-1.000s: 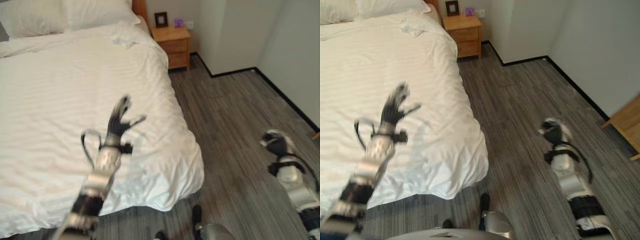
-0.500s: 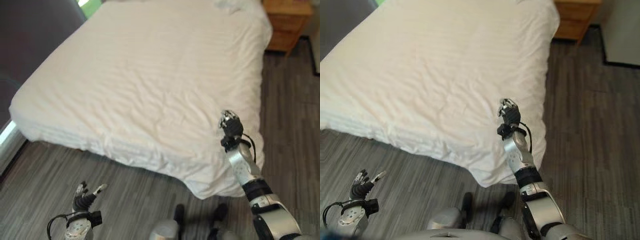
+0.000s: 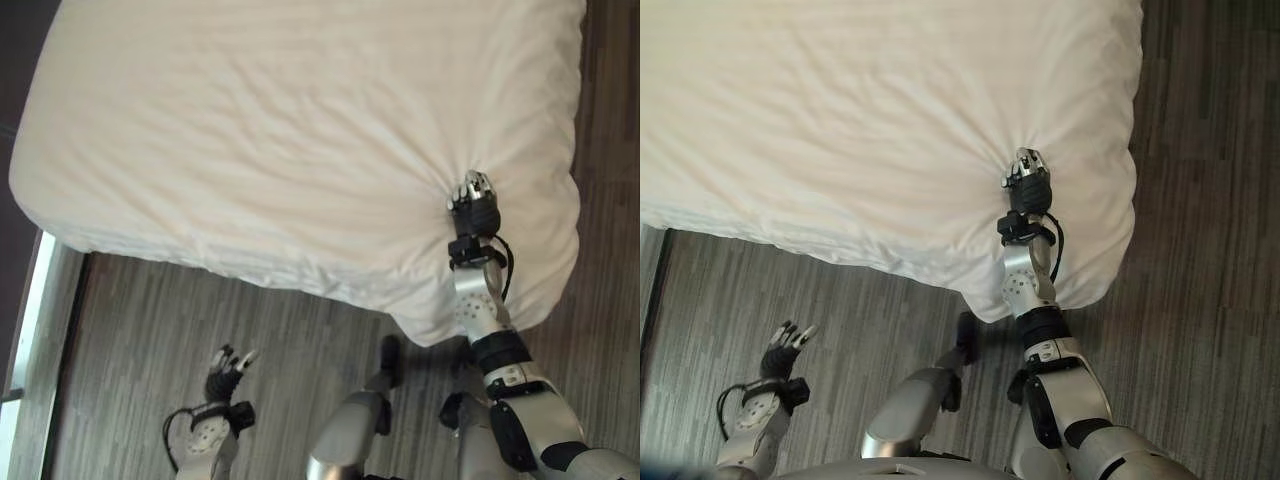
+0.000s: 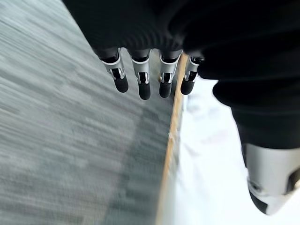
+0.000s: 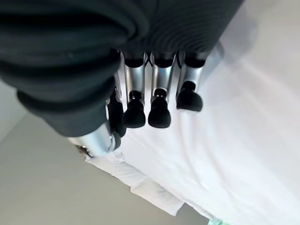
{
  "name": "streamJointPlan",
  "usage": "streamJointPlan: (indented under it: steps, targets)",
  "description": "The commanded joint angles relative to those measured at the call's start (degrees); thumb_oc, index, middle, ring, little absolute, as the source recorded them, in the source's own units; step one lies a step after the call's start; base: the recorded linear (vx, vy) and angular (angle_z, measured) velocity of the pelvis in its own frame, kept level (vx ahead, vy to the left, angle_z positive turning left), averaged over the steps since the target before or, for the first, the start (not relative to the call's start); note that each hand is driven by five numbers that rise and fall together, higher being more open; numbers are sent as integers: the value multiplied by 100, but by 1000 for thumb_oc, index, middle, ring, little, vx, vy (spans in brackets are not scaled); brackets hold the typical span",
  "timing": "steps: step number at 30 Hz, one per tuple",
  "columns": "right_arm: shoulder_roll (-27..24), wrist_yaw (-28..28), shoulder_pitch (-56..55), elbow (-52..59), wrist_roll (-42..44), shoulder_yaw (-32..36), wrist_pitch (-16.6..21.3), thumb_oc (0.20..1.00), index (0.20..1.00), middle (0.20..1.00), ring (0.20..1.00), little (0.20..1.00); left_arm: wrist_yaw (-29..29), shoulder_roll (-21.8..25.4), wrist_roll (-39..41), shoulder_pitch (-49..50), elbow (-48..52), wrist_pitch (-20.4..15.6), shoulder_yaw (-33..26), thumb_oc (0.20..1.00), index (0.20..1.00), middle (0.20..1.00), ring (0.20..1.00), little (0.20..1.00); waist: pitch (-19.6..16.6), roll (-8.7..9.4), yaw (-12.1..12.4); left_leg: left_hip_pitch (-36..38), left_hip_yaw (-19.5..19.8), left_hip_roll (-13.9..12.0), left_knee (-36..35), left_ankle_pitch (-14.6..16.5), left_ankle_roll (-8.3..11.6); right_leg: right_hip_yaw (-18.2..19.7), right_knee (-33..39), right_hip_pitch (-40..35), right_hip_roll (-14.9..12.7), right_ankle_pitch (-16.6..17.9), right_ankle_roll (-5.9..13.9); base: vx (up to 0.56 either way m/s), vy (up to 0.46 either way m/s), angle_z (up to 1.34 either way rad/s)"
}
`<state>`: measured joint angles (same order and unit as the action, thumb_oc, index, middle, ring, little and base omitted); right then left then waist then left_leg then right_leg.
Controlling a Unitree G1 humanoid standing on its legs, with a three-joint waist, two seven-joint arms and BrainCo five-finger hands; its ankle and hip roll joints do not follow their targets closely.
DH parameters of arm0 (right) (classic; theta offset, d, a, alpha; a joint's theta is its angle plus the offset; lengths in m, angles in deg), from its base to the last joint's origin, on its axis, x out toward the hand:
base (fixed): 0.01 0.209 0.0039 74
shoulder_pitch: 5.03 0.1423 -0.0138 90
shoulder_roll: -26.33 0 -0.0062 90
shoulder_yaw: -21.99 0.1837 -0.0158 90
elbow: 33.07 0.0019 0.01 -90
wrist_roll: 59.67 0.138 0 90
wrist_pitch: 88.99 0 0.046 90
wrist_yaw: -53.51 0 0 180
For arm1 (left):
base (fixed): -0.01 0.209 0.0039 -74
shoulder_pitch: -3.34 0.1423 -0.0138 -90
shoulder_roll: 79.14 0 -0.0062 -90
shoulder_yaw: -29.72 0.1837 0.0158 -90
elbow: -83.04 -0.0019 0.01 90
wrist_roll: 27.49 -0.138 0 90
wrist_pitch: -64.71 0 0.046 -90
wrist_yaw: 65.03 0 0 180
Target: Making the bed.
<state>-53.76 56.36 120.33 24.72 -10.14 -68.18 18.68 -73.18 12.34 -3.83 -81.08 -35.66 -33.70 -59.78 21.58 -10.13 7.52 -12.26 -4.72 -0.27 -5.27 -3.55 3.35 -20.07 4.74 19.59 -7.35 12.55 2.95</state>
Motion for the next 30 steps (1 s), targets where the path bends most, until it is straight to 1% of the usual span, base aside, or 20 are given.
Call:
streamJointPlan:
  steps: [1, 3, 4, 5, 6, 7, 8, 9, 10, 12, 13, 15, 16, 17, 18, 19, 22, 23, 25, 30]
  targets:
    - [-1266, 1074, -2115, -1796, 187, 2019, -293, 200, 200, 200, 200, 200, 339, 446, -484, 3, 136, 24, 262, 1000, 1000, 1000, 1000, 1000, -8, 142, -461, -204, -346, -324, 27, 55, 273, 684, 26, -498, -431, -945, 600, 74, 182, -14]
    - [-1486, 1061, -2488, -1821, 172, 2376, -334, 200, 200, 200, 200, 200, 438, 441, -538, -71, 166, 111, 389, 1000, 1000, 1000, 1000, 1000, -109, 315, -695, -21, -452, -281, 27, 197, 208, 757, 26, -560, -452, -926, 651, 70, 129, -15]
    - [-1489, 1055, -2495, -1820, 173, 2384, -335, 200, 200, 200, 200, 200, 439, 441, -537, -73, 166, 111, 397, 1000, 1000, 1000, 1000, 1000, -109, 319, -685, -35, -462, -272, 27, 166, 198, 767, 26, -541, -461, -895, 649, 98, 112, -16]
    - [-1608, 1033, -2771, -1670, 99, 2565, -386, 200, 200, 200, 200, 200, 515, 384, -558, -187, 114, 213, 533, 1000, 1000, 1000, 1000, 1000, -219, 491, -935, 195, -595, -257, 27, 336, 126, 798, 26, -639, -472, -877, 704, 71, 120, -43]
    - [-1612, 1029, -2837, -1624, 39, 2554, -424, 200, 200, 200, 200, 200, 539, 315, -633, -273, 176, 257, 690, 1000, 1000, 1000, 1000, 1000, -264, 580, -1031, 321, -682, -250, 27, 399, 81, 839, 26, -690, -475, -839, 730, 70, 119, -58]
    - [-1610, 1033, -2840, -1614, 35, 2559, -428, 200, 200, 200, 200, 200, 536, 312, -636, -278, 176, 258, 693, 1000, 1000, 1000, 1000, 1000, -252, 590, -1017, 317, -700, -240, 27, 371, 73, 859, 26, -676, -483, -808, 727, 57, 90, -69]
    - [-1584, 1071, -2995, -1402, -135, 2516, -425, 200, 200, 200, 200, 200, 628, 207, -654, -305, 327, 323, 885, 1000, 1000, 1000, 1000, 1000, -326, 719, -1155, 582, -863, -249, 27, 499, 26, 924, 26, -786, -470, -761, 797, 20, 72, -112]
    - [-1528, 1123, -3083, -1092, -316, 2439, -440, 583, 583, 583, 583, 583, 685, 132, -582, -317, 412, 370, 971, 1000, 1000, 1000, 1000, 1000, -349, 787, -1197, 713, -979, -248, 27, 514, -1, 999, 26, -834, -464, -697, 820, 49, 80, -131]
    - [-1479, 1126, -3118, -861, -462, 2335, -459, 1000, 1000, 1000, 1000, 1000, 762, 95, -501, -324, 499, 403, 1074, 1000, 1000, 1000, 1000, 1000, -361, 825, -1238, 833, -1043, -251, 27, 546, -28, 1060, 22, -898, -451, -662, 839, 2, 35, -131]
    - [-1382, 1135, -3203, -366, -879, 2091, -512, 1000, 1000, 1000, 1000, 1000, 905, 130, -475, -356, 752, 436, 1307, 1000, 1000, 1000, 1000, 1000, -337, 863, -1303, 1035, -1199, -338, 27, 561, -62, 1058, -150, -966, -429, -668, 855, -48, 0, -76]
    - [-1374, 1091, -3244, -124, -1189, 1883, -558, 1000, 1000, 1000, 1000, 1000, 1013, 202, -582, -391, 892, 449, 1458, 1000, 1000, 1000, 1000, 1000, -331, 843, -1295, 1139, -1334, -433, 27, 577, -77, 900, -373, -990, -444, -766, 818, -138, -29, -56]
    - [-1403, 966, -3356, 408, -1854, 1490, -742, 1000, 1000, 1000, 1000, 1000, 1180, 394, -831, -372, 1252, 477, 1607, 1000, 1000, 1000, 1000, 1000, -382, 823, -1215, 1307, -1666, -609, 27, 556, -57, 304, -767, -1118, -596, -1003, 684, -67, -46, -55]
    - [-1364, 892, -3449, 557, -2070, 1389, -816, 1000, 1000, 1000, 1000, 1000, 1266, 508, -937, -311, 1420, 518, 1658, 1000, 1000, 1000, 1000, 1000, -471, 818, -1179, 1432, -1735, -667, 27, 635, -15, 92, -876, -1311, -667, -1162, 715, 30, -82, -92]
    - [-1386, 846, -3486, 628, -2228, 1239, -827, 1000, 1000, 1000, 1000, 1000, 1336, 604, -1057, -272, 1565, 500, 1714, 1000, 1000, 1000, 1000, 1000, -549, 814, -1141, 1475, -1851, -720, 27, 594, -10, -122, -988, -1436, -755, -1190, 704, 51, -62, -106]
    - [-1374, 852, -3504, 642, -2239, 1233, -832, 1000, 1000, 1000, 1000, 1000, 1340, 612, -1062, -244, 1585, 508, 1709, 1000, 1000, 1000, 1000, 1000, -550, 822, -1140, 1492, -1855, -720, 27, 597, -7, -117, -998, -1445, -757, -1201, 707, -29, -140, -67]
    - [-1253, 686, -3599, 811, -2407, 1002, -947, 1000, 1000, 1000, 1000, 1000, 1425, 796, -1319, -78, 2009, 529, 1748, 1000, 1000, 1000, 1000, 1000, -718, 831, -1069, 1572, -2054, -763, 27, 556, -17, -240, -1155, -1662, -882, -1227, 694, -9, -153, -50]
    - [-1321, 478, -3801, 993, -3120, 598, -1196, 1000, 1000, 1000, 1000, 1000, 1458, 868, -1513, 330, 2443, 548, 1476, 1000, 1000, 1000, 1000, 1000, -1024, 819, -878, 1640, -2337, -876, 52, 416, 88, -317, -781, -2169, -969, -1155, 799, -30, -269, -40]
    - [-1320, 484, -3810, 1000, -3133, 586, -1201, 1000, 1000, 1000, 1000, 1000, 1459, 864, -1517, 352, 2456, 552, 1466, 1000, 1000, 1000, 1000, 1000, -1032, 816, -880, 1646, -2346, -880, 49, 412, 95, -312, -761, -2178, -960, -1145, 797, -31, -309, -54]
    - [-1435, 394, -3909, 1163, -3591, 442, -1333, 1000, 1000, 1000, 1000, 1000, 1464, 780, -1564, 519, 2425, 603, 1337, 1000, 1000, 1000, 1000, 1000, -1119, 812, -844, 1695, -2375, -986, 58, 280, 182, -151, -525, -2296, -802, -1302, 751, 2, -285, -57]
    - [-1844, 212, -3894, 1378, -4320, 145, -1507, 1000, 1000, 1000, 1000, 1000, 1439, 487, -2049, 765, 1788, 725, 1231, 1000, 1000, 1000, 1000, 1000, -1187, 613, -849, 1869, -2500, -1432, 114, -182, 491, -54, -163, -2533, -370, -1579, 549, -22, -371, -61]
